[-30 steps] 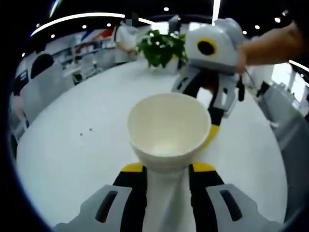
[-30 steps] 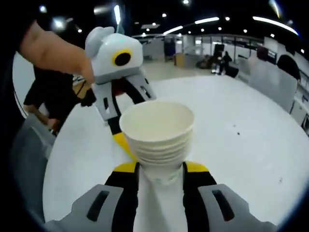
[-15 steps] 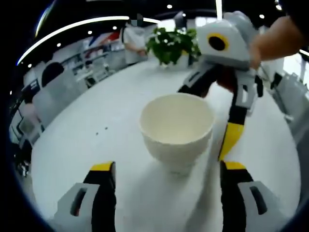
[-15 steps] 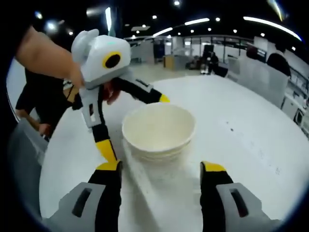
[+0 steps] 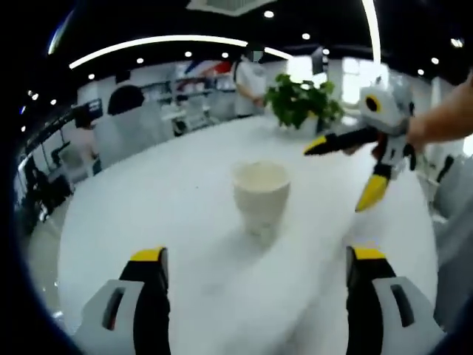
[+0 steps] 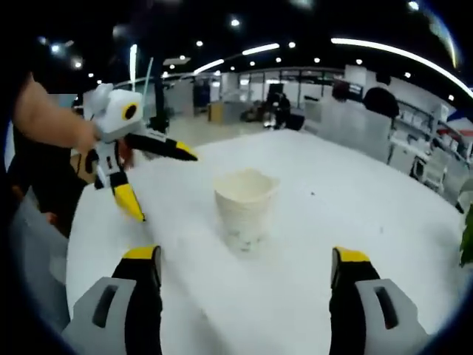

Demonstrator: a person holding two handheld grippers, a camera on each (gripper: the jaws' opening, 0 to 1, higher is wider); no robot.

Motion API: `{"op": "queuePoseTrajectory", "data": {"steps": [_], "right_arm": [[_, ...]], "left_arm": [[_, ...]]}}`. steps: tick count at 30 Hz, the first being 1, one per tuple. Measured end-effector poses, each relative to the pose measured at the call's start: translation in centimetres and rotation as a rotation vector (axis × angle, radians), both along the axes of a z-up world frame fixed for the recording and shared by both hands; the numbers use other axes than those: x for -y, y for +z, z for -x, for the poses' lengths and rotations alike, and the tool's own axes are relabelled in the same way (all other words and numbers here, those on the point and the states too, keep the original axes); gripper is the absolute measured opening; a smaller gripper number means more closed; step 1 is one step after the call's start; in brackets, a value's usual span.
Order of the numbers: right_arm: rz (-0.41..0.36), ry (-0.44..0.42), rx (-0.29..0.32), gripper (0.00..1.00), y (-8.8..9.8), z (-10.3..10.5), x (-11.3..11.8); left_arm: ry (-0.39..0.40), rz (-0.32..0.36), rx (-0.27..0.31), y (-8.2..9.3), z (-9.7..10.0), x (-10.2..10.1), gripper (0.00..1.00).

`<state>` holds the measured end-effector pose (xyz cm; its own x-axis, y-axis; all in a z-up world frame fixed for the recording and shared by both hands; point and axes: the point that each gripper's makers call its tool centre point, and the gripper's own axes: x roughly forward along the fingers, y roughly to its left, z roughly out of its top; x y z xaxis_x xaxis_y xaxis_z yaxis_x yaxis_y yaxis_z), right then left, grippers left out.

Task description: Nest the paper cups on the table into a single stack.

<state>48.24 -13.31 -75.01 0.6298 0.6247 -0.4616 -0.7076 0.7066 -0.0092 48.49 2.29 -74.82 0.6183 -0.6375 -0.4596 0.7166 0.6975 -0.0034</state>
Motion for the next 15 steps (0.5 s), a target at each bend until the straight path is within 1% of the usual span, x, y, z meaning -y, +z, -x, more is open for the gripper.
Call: {"op": "queuePoseTrajectory", "data": {"steps": [1, 2, 6, 8, 11, 13, 15], "right_arm": [[-0.004, -0.017, 0.001, 0.95, 0.2, 0.6, 0.3], [-0.008, -0.022, 0.005, 0.96, 0.3, 1.3, 0.5], [-0.010, -0.050, 0.019, 0.99, 0.6, 4.7, 1.3], [0.001, -0.059, 0.041, 0.99, 0.9, 6.1, 1.6], [0.005, -0.069, 0.047, 0.99, 1.2, 7.8, 2.1], [-0.023, -0.094, 0.050, 0.99, 1.7, 8.8, 2.5], [-0.032, -0.108, 0.064, 0.99, 2.1, 10.1, 2.6]], "left_arm": [[0.020, 0.013, 0.009, 0.3, 0.5, -0.5, 0.99], [0.046, 0.022, 0.009, 0.3, 1.5, -1.2, 0.99], [0.105, 0.033, -0.015, -0.3, 4.6, -3.4, 0.99], [0.126, 0.044, -0.012, -0.2, 6.0, -4.2, 0.99], [0.144, 0.067, -0.002, 0.4, 8.0, -4.9, 0.99], [0.150, 0.071, 0.012, 0.8, 9.2, -5.2, 0.99], [0.163, 0.096, 0.022, 1.5, 10.5, -5.3, 0.99]]}}
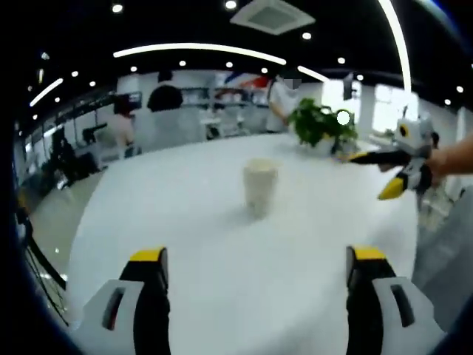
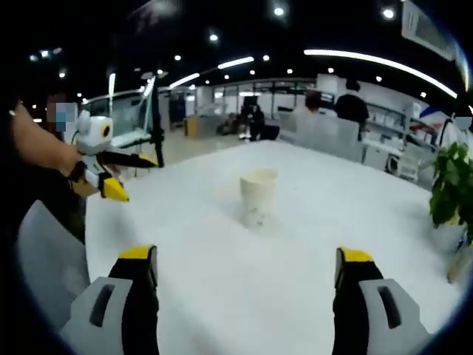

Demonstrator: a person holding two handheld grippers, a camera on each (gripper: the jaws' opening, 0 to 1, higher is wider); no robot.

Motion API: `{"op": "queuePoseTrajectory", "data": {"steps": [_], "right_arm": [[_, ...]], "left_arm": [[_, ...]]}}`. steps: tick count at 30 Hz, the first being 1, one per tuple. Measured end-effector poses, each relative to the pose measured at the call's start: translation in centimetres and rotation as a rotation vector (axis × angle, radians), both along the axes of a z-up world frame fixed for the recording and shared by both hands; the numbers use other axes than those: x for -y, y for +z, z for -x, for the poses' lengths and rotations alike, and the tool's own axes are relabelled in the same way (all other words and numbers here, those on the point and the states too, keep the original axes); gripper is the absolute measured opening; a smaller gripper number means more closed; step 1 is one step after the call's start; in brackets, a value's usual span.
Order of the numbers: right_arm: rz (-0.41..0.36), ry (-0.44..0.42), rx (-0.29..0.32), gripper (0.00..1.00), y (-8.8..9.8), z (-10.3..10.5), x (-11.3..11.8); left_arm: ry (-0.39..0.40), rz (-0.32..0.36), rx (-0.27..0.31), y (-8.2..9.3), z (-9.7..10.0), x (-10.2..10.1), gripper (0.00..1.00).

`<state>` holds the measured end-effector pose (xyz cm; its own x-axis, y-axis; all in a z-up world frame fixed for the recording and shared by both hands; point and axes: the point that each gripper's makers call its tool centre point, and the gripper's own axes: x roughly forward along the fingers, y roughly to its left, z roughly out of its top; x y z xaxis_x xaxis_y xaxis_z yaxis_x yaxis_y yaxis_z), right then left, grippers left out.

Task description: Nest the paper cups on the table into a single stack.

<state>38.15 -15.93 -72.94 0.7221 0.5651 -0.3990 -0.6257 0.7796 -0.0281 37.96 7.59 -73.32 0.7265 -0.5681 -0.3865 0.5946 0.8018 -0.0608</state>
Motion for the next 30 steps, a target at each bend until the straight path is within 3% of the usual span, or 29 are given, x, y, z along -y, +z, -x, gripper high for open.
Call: {"op": "queuePoseTrajectory", "data": {"steps": [6, 11, 13, 14, 16, 20, 25, 28, 30], "right_arm": [[0.015, -0.049, 0.025, 0.99, -1.1, 3.4, 0.7], [-0.008, -0.101, 0.013, 1.00, -1.1, 4.6, 2.1], [-0.001, -0.099, 0.024, 1.00, -1.0, 5.0, 2.3], [0.054, -0.061, 0.059, 1.00, -1.1, 5.4, 2.3], [0.079, -0.047, 0.064, 1.00, -1.5, 6.0, 2.3], [0.031, -0.071, 0.053, 1.00, -1.2, 6.6, 2.4], [0.001, -0.106, 0.039, 1.00, -1.3, 6.7, 2.6], [-0.001, -0.099, 0.047, 1.00, -1.2, 6.9, 2.3], [0.001, -0.095, 0.055, 1.00, -1.3, 7.1, 2.1]], "left_arm": [[0.021, 0.041, 0.009, 0.4, 3.6, 0.1, 0.98], [0.042, 0.053, 0.010, -0.2, 5.1, -0.4, 0.99], [0.048, 0.051, 0.019, -0.1, 5.3, -0.6, 0.99], [0.051, 0.052, 0.025, 0.0, 5.3, -0.6, 0.99], [0.051, 0.056, 0.028, 0.3, 5.2, -0.7, 0.99], [0.047, 0.057, 0.050, 1.1, 5.3, -0.7, 0.99], [0.061, 0.039, 0.058, 0.9, 5.8, -0.9, 0.99], [0.074, 0.099, 0.029, 0.8, 6.2, -0.5, 0.99], [0.076, 0.092, 0.033, 0.9, 6.3, -0.7, 0.99]]}}
